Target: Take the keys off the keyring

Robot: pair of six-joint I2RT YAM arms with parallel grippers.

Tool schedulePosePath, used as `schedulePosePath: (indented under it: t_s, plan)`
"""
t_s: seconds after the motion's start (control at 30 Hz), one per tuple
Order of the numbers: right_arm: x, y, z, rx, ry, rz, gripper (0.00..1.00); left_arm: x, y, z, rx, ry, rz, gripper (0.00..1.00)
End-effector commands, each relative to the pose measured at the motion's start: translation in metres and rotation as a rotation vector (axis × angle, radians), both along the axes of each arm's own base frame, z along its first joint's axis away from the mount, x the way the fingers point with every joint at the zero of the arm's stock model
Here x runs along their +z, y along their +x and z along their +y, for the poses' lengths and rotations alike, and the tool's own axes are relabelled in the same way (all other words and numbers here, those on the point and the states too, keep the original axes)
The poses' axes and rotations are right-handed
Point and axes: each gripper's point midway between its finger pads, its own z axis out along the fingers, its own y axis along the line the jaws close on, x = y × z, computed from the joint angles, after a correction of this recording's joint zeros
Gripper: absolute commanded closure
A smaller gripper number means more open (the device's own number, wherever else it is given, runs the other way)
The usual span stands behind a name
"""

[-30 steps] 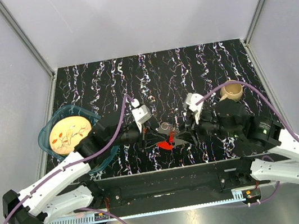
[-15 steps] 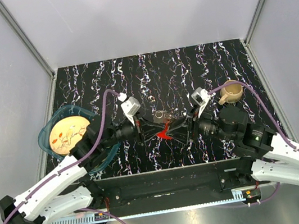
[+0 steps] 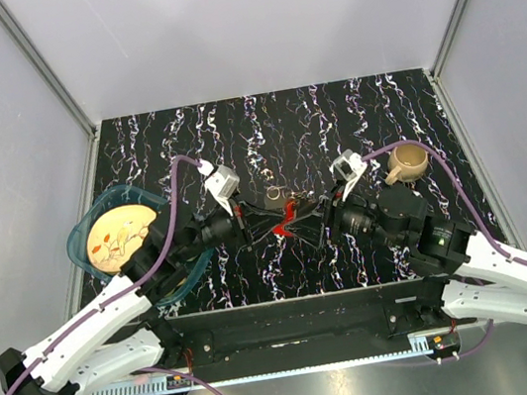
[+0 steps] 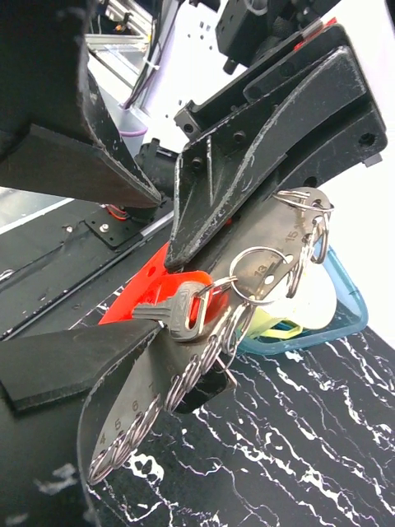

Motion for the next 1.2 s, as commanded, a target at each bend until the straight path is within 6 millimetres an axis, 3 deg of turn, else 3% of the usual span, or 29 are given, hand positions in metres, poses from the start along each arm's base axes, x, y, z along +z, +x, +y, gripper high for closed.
schedulePosePath:
  t_s: [0.0,0.2,0.3,0.43,0.73,0.93,1.17]
  plan:
    - [0.021,0.021,-0.004,-0.112,0.090,-0.047,0.39,0.042,-0.019,0.001,-0.074,-0.127,-0.076,1.00]
    - [0.032,0.024,-0.007,-0.152,0.231,-0.019,0.46,0.041,-0.025,0.002,-0.105,-0.143,-0.100,1.00]
    - [0.034,0.035,-0.014,-0.227,0.243,0.010,0.46,0.035,-0.024,0.000,-0.109,-0.134,-0.097,1.00]
    - [0.039,0.036,-0.006,-0.209,0.231,0.011,0.45,0.026,-0.024,-0.003,-0.119,-0.121,-0.097,1.00]
    - [0.013,0.064,-0.011,-0.395,0.199,0.172,0.47,0.027,-0.026,-0.006,-0.127,-0.134,-0.107,1.00]
    - [0.004,0.074,-0.017,-0.467,0.180,0.180,0.72,0.023,-0.027,-0.007,-0.131,-0.123,-0.115,1.00]
    - [0.005,0.073,-0.024,-0.464,0.084,0.119,0.99,0.008,-0.013,0.005,-0.034,-0.031,-0.151,1.00]
